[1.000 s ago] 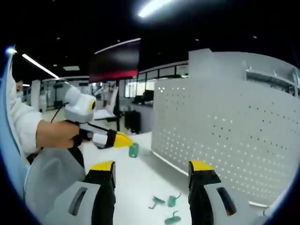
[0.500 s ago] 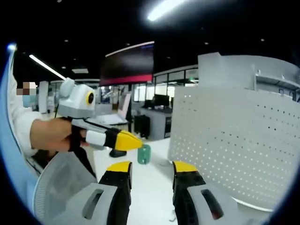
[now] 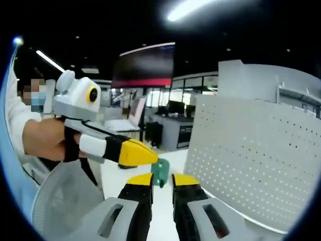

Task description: Insert the hook assembly into the mounting plate slot until the hook locks in place.

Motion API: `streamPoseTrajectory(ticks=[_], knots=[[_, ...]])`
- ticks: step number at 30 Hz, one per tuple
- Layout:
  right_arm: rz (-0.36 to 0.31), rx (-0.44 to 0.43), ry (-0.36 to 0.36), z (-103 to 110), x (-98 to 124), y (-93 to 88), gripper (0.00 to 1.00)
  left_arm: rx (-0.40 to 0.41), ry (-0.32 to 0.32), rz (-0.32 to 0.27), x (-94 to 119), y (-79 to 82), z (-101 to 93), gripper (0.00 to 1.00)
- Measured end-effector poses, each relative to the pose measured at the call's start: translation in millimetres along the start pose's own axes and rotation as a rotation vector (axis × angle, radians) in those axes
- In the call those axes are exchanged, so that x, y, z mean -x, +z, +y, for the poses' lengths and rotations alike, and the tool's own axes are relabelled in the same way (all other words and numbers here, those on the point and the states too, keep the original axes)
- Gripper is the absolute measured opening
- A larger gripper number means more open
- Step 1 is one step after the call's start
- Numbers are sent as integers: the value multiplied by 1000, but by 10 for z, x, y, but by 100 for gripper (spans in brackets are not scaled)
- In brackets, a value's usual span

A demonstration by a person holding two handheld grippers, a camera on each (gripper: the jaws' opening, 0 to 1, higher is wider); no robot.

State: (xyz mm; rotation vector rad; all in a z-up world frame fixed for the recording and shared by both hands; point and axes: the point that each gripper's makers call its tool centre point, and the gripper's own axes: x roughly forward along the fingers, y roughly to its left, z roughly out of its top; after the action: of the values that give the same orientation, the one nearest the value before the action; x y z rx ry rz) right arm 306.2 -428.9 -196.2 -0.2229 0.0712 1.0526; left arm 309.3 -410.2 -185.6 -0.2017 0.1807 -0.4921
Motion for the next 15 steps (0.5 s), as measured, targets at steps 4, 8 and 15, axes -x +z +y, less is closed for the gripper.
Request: streamPoseTrajectory(ticks=[4,8,15], knots=[[-4,16,-7,-4,-23,17,6,8,-14,2,3,5,-11,1],[5,9,-11,-8,-43,-9,4,10,-27,5,-9,11,-19,1],[19,16,-17,-10,-69,-43,3,11,-48,15,-34,-5,-16,1]])
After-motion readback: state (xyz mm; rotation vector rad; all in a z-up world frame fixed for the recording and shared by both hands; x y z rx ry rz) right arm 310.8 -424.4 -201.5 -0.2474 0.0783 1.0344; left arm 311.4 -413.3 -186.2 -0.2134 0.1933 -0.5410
